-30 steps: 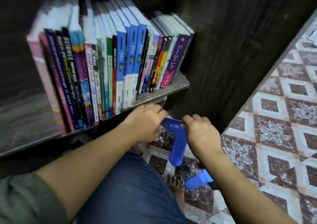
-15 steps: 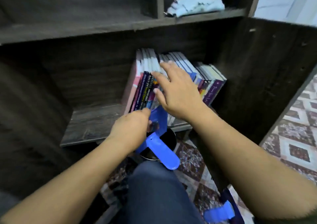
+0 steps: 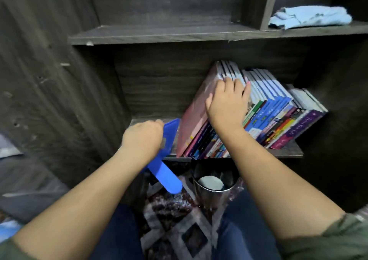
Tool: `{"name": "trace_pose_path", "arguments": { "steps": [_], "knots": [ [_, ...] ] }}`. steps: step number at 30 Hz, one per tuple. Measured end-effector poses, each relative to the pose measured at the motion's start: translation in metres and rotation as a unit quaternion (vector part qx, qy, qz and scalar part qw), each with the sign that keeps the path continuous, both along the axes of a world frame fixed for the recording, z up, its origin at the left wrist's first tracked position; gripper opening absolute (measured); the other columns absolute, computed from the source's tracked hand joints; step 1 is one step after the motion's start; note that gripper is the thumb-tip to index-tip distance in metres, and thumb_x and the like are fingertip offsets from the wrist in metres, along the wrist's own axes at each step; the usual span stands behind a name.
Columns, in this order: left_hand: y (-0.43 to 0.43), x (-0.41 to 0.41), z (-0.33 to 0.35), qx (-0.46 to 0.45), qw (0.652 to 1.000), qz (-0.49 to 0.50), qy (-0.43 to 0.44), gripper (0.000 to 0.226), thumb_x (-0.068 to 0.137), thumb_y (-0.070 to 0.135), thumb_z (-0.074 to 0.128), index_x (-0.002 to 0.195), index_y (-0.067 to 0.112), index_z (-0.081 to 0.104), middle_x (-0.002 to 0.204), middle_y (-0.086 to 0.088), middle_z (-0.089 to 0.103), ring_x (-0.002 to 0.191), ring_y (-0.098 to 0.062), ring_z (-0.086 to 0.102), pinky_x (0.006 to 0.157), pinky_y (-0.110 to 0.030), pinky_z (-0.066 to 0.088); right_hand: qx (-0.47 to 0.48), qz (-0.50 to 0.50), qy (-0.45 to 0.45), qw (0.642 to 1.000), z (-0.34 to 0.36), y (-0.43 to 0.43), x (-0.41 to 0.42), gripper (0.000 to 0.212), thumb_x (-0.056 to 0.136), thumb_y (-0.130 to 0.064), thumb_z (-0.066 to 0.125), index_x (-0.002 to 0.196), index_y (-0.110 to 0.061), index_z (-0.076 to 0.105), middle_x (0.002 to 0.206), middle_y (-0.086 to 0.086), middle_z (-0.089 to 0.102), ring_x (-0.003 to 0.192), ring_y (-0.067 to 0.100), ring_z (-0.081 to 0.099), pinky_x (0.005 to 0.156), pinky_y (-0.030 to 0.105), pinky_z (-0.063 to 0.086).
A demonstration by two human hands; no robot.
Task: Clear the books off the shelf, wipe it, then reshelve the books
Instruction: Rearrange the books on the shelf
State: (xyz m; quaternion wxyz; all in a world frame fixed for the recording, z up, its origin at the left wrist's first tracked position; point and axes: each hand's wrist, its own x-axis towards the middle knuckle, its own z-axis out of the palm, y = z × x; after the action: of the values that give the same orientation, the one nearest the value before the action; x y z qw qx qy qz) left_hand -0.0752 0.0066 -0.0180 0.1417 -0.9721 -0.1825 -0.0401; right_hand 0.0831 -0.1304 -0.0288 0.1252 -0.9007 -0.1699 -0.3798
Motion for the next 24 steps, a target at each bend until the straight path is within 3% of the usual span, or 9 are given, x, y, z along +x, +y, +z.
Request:
{"name": "trace_pose_path", "arguments": {
  "steps": [6, 10, 17, 24],
  "knots": [
    [0.028, 0.017, 0.002, -0.034, 0.997, 0.063, -0.032, 0.022, 0.093, 0.010, 0.048, 0.115, 0.007, 0.048, 0.117, -0.013, 0.061, 0.106, -0.036, 0.062, 0.078, -0.038, 0.047, 0.000, -0.018, -0.049, 0.999, -0.010, 0.005, 0.002, 0.037, 0.081, -0.022, 0.060, 0.114, -0.007, 0.064, 0.118, 0.014, 0.063, 0.117, 0.039, 0.053, 0.109, 0.059, 0.026],
    [0.043, 0.037, -0.009, -0.026, 0.995, 0.072, -0.065, 0.023, 0.093, 0.000, 0.043, 0.115, 0.004, 0.045, 0.116, -0.015, 0.059, 0.104, -0.036, 0.064, 0.078, -0.040, 0.051, 0.013, -0.013, -0.089, 0.996, -0.014, 0.006, 0.005, 0.023, 0.080, -0.019, 0.063, 0.100, -0.007, 0.068, 0.117, 0.015, 0.064, 0.115, 0.040, 0.054, 0.109, 0.060, 0.028],
    [0.083, 0.074, -0.048, -0.107, 0.976, 0.131, -0.138, 0.022, 0.096, 0.006, 0.050, 0.117, 0.004, 0.044, 0.115, -0.017, 0.057, 0.101, -0.036, 0.064, 0.076, -0.041, 0.050, -0.005, 0.033, -0.099, 0.994, -0.019, -0.006, 0.004, 0.027, 0.085, -0.037, 0.055, 0.094, -0.014, 0.065, 0.125, 0.011, 0.059, 0.121, 0.037, 0.048, 0.109, 0.055, 0.020],
    [0.125, 0.096, -0.066, -0.132, 0.955, 0.167, -0.206, 0.025, 0.093, 0.000, 0.051, 0.116, -0.005, 0.044, 0.117, -0.026, 0.053, 0.104, -0.048, 0.059, 0.084, -0.051, 0.048, -0.005, 0.037, -0.091, 0.995, -0.020, -0.005, 0.005, 0.027, 0.079, -0.040, 0.058, 0.092, -0.017, 0.066, 0.127, 0.010, 0.058, 0.123, 0.035, 0.045, 0.109, 0.053, 0.017]
  ]
}}
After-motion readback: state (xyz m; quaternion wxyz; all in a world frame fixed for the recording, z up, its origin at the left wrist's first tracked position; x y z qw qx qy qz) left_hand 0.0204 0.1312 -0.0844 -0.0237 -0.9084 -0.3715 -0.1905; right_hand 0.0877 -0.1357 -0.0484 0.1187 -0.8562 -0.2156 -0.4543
